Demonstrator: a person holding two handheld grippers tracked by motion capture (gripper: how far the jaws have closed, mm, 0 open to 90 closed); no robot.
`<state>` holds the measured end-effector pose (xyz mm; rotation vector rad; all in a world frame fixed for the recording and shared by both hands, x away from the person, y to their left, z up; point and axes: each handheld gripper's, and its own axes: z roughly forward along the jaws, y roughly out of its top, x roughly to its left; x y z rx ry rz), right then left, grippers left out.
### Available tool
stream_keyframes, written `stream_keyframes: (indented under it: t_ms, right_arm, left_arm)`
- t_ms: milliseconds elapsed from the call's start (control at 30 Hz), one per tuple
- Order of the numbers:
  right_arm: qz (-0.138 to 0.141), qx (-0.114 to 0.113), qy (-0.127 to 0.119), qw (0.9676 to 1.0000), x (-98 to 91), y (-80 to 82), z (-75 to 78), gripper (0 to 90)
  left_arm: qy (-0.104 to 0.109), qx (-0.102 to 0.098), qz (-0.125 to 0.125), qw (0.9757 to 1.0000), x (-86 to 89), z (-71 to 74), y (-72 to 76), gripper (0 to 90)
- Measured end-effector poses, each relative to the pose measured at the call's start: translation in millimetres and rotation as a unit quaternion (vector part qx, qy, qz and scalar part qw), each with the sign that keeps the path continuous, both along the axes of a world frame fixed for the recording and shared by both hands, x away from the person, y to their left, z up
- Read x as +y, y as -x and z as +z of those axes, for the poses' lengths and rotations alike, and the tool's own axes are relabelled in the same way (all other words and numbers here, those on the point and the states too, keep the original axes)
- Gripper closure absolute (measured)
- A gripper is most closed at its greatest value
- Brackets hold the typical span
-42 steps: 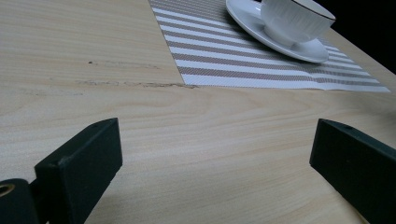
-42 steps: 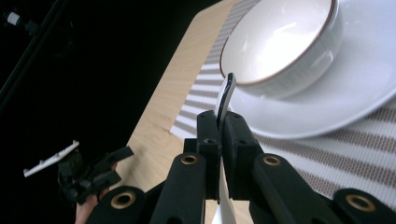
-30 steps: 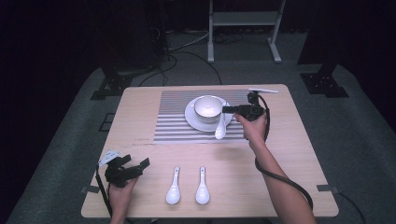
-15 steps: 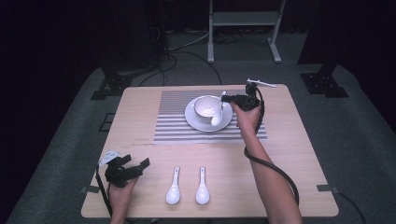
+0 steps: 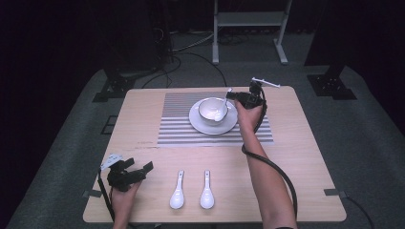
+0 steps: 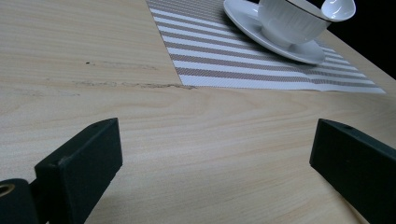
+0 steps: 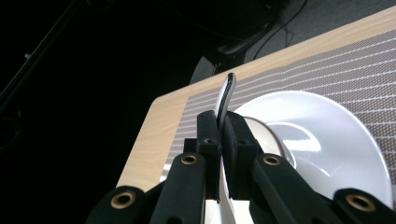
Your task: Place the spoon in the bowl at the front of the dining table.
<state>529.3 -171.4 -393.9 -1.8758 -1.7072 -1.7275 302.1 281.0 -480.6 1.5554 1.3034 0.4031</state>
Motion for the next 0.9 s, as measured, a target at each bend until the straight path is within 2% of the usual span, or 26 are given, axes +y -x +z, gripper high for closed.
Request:
stream_keyframes:
  t_ms: [300, 433, 600, 667, 900]
  right_arm:
    - [-0.034, -0.009, -0.009, 0.9993, -0.1, -1.5, -8.1, 85.8]
    - [-0.046, -0.002, -0.017, 0.9988, -2.3, -1.1, -11.3, 85.8]
    - [-0.049, -0.001, -0.014, 0.9987, -4.2, -1.1, -13.4, 85.8]
    - [-0.052, 0.000, -0.003, 0.9986, -4.6, -1.0, -17.0, 85.7]
    - [-0.041, 0.008, 0.006, 0.9991, -1.5, -0.5, -26.8, 85.6]
  left_arm:
    - [0.000, 0.000, 0.000, 1.0000, 0.1, 0.0, 0.1, 1.0]
    - [0.001, 0.000, 0.001, 1.0000, 0.6, 0.0, 0.0, 1.0]
    - [0.000, 0.000, 0.001, 1.0000, 0.5, 0.0, 0.1, 1.0]
    - [0.000, -0.001, 0.001, 1.0000, 0.7, 0.0, 0.1, 1.0]
    - [0.000, -0.001, 0.001, 1.0000, 1.0, 0.0, 0.2, 1.0]
